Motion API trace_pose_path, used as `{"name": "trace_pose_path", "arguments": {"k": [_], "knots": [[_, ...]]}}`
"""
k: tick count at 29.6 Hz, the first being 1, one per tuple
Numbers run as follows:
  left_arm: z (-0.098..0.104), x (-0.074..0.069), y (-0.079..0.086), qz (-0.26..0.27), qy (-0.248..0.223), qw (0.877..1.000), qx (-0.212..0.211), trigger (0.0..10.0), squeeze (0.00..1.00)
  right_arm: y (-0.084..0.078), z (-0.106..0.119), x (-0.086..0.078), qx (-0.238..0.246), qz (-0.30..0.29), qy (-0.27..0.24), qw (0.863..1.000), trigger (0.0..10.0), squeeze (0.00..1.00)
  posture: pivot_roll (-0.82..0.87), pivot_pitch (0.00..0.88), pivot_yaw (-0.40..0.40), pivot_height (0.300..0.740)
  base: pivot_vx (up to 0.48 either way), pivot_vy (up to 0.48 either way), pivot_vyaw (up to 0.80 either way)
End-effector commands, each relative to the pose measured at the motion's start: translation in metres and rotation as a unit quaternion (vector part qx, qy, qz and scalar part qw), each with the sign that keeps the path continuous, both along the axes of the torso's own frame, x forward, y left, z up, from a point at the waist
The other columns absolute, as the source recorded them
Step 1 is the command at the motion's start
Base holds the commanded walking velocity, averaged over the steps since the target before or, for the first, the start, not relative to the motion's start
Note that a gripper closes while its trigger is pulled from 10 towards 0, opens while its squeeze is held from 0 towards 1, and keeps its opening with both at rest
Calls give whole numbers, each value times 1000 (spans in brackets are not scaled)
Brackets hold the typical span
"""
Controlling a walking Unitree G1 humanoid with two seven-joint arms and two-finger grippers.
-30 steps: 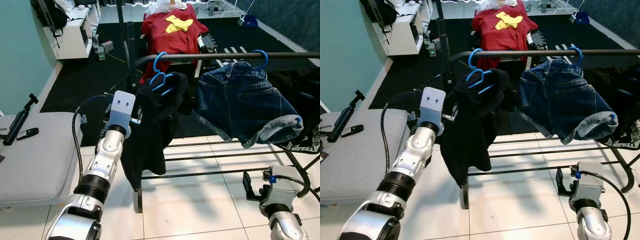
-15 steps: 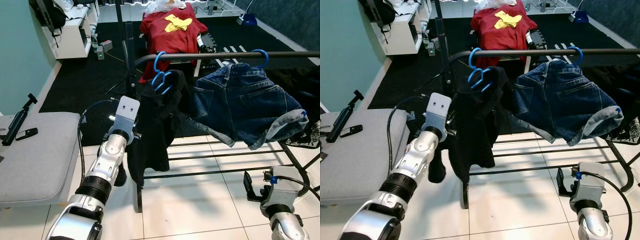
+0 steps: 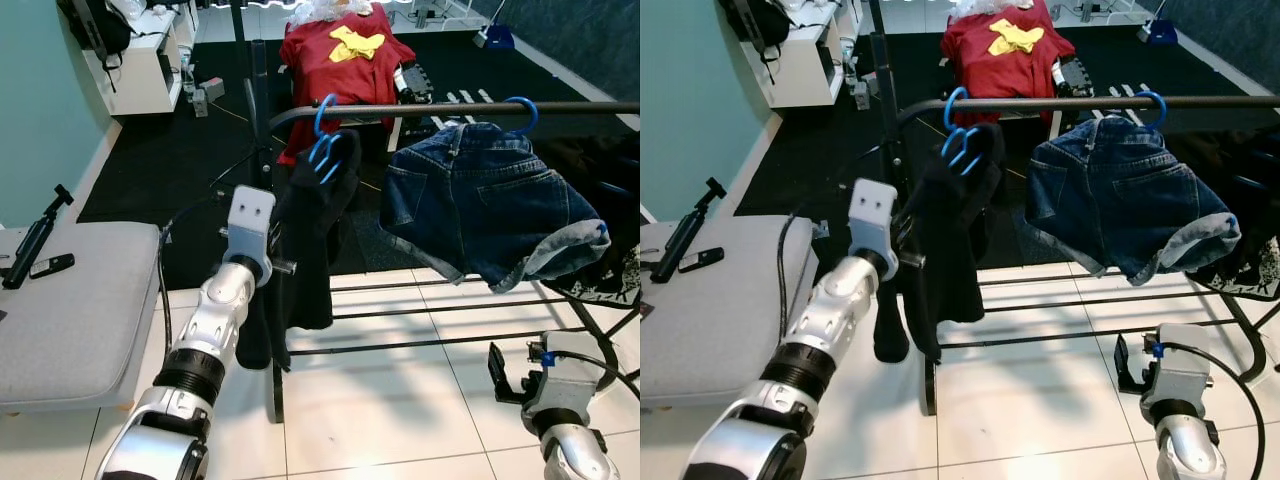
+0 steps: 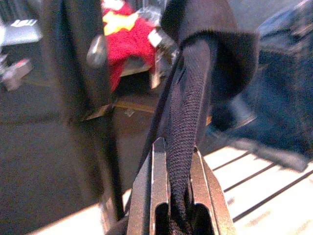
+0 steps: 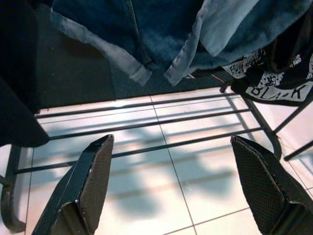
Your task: Hang hanger
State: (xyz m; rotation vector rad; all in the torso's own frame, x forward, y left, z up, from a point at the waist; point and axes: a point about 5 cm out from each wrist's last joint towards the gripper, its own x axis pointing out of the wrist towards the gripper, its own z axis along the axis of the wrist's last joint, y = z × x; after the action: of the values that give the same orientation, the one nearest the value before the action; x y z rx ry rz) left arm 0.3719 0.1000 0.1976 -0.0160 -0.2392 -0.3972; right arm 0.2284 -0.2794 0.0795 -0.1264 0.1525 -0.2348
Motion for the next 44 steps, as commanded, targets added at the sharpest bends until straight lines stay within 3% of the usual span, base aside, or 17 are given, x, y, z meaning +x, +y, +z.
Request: {"name": "trace_pose_path", "arguments": {"k": [1, 3, 8, 13, 20, 21, 27, 30, 33, 37, 38, 39, 40, 41, 42, 44], "knots": [[35, -4, 2, -29, -77, 996, -25, 0, 0, -2, 3, -2, -3, -2, 0, 1000, 10000, 0, -133, 150, 25, 740, 0, 0, 0], [47, -8, 10, -55, -100, 993, -20, 0, 0, -3, 5, 0, -2, -2, -4, 1000, 10000, 0, -129, 150, 25, 740, 0, 0, 0], [51, -13, 15, -78, -113, 990, 0, 0, 0, -3, 6, 0, -3, -2, -6, 1000, 10000, 0, -129, 151, 26, 740, 0, 0, 0], [37, -23, 28, -113, -104, 987, 39, 0, 0, -2, 6, -1, -2, 1, -5, 1000, 10000, 0, -125, 156, 21, 740, 0, 0, 0], [33, -32, 40, -137, -99, 985, 29, 0, 0, -1, 7, 0, -2, 7, -5, 1000, 10000, 0, -123, 157, 19, 740, 0, 0, 0], [31, -38, 46, -166, -95, 981, 45, 0, 0, 0, 10, 2, -4, 17, -5, 1000, 10000, 0, -123, 157, 17, 740, 0, 0, 0], [20, -48, 59, -210, -68, 969, 109, 0, 0, 1, 14, 3, -13, 46, 0, 999, 10000, 0, -123, 159, 20, 740, 0, 0, 0], [18, -50, 62, -218, -63, 967, 118, 0, 0, 2, 15, 3, -16, 52, 0, 999, 10000, 0, -123, 159, 20, 740, 0, 0, 0], [5, -61, 70, -260, -31, 951, 162, 0, 0, 1, 32, 5, -14, 92, -21, 995, 10000, 0, -122, 162, 20, 740, 0, 0, 0], [2, -65, 74, -275, -19, 945, 175, 0, 0, 1, 43, 6, -9, 114, -34, 993, 10000, 0, -122, 162, 20, 740, 0, 0, 0], [2, -68, 75, -295, -11, 935, 196, 0, 0, 4, 70, 5, 15, 187, -66, 980, 10000, 0, -116, 161, 18, 740, 0, 0, 0], [2, -68, 75, -295, -11, 935, 196, 0, 0, 4, 70, 5, 15, 187, -66, 980, 10000, 0, -116, 161, 18, 740, 0, 0, 0], [2, -69, 77, -306, -7, 929, 209, 0, 0, 6, 87, 2, 26, 231, -83, 969, 10000, 0, -119, 157, 19, 740, 0, 0, 0], [2, -69, 77, -306, -7, 929, 209, 0, 0, 6, 87, 2, 26, 231, -83, 969, 10000, 0, -119, 157, 19, 740, 0, 0, 0], [2, -70, 78, -314, -5, 924, 218, 0, 0, 7, 99, 0, 33, 262, -92, 960, 10000, 0, -119, 157, 19, 740, 0, 0, 0], [2, -70, 78, -314, -5, 924, 218, 0, 0, 7, 99, 0, 33, 262, -92, 960, 10000, 0, -119, 157, 19, 740, 0, 0, 0]]}}
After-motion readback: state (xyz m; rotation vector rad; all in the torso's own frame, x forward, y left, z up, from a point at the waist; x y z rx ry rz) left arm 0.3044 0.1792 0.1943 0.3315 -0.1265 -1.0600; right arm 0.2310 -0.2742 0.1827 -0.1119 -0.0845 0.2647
